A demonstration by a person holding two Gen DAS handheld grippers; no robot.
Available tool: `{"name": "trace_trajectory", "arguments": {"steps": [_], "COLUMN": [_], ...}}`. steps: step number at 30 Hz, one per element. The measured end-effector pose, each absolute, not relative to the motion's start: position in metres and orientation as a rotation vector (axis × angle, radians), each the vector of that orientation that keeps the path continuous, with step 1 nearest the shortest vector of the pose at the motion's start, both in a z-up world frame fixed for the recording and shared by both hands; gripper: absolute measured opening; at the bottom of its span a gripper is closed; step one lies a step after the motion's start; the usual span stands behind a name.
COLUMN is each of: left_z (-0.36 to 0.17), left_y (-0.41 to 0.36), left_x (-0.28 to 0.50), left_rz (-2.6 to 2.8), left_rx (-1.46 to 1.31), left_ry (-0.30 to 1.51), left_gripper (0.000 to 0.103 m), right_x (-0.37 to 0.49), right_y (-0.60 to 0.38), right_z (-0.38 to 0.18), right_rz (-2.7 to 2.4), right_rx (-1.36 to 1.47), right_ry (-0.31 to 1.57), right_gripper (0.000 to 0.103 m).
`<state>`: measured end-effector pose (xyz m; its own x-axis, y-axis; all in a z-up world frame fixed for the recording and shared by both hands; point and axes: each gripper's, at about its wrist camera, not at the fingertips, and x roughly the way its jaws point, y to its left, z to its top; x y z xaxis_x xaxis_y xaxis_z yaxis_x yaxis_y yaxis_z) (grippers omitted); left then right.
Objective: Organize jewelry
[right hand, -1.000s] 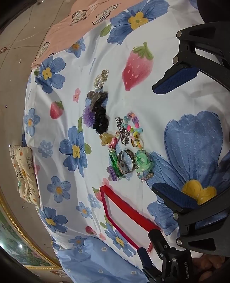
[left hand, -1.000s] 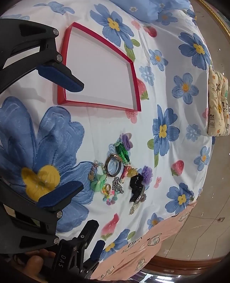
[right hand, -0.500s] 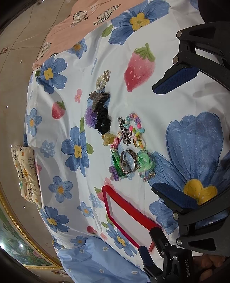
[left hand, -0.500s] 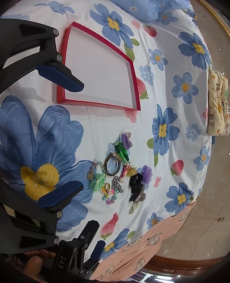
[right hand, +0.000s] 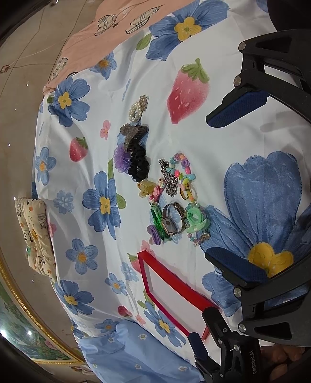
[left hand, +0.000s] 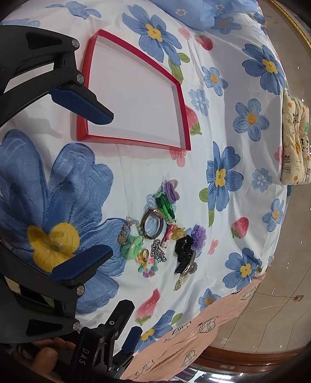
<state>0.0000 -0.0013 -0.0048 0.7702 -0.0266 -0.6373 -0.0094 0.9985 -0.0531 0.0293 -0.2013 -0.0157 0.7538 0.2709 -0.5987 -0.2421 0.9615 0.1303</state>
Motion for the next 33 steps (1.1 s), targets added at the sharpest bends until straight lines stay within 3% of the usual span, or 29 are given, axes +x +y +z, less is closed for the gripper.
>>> {"name": "trace_trajectory", "arguments": {"steps": [33], "left_z": [-0.0052], "left_y": [0.0001], "left_x": [0.0046], "left_rz": [-0.012], "left_rx": [-0.062], "left_ry": [0.704], "left_gripper": [0.101], "right_x": [0.0286], "right_y": [-0.2013], "right_z": [-0.0135], "right_rz": [0.29], "right_rx": [0.059], "right_ry": [0.652], "right_gripper": [0.101]}}
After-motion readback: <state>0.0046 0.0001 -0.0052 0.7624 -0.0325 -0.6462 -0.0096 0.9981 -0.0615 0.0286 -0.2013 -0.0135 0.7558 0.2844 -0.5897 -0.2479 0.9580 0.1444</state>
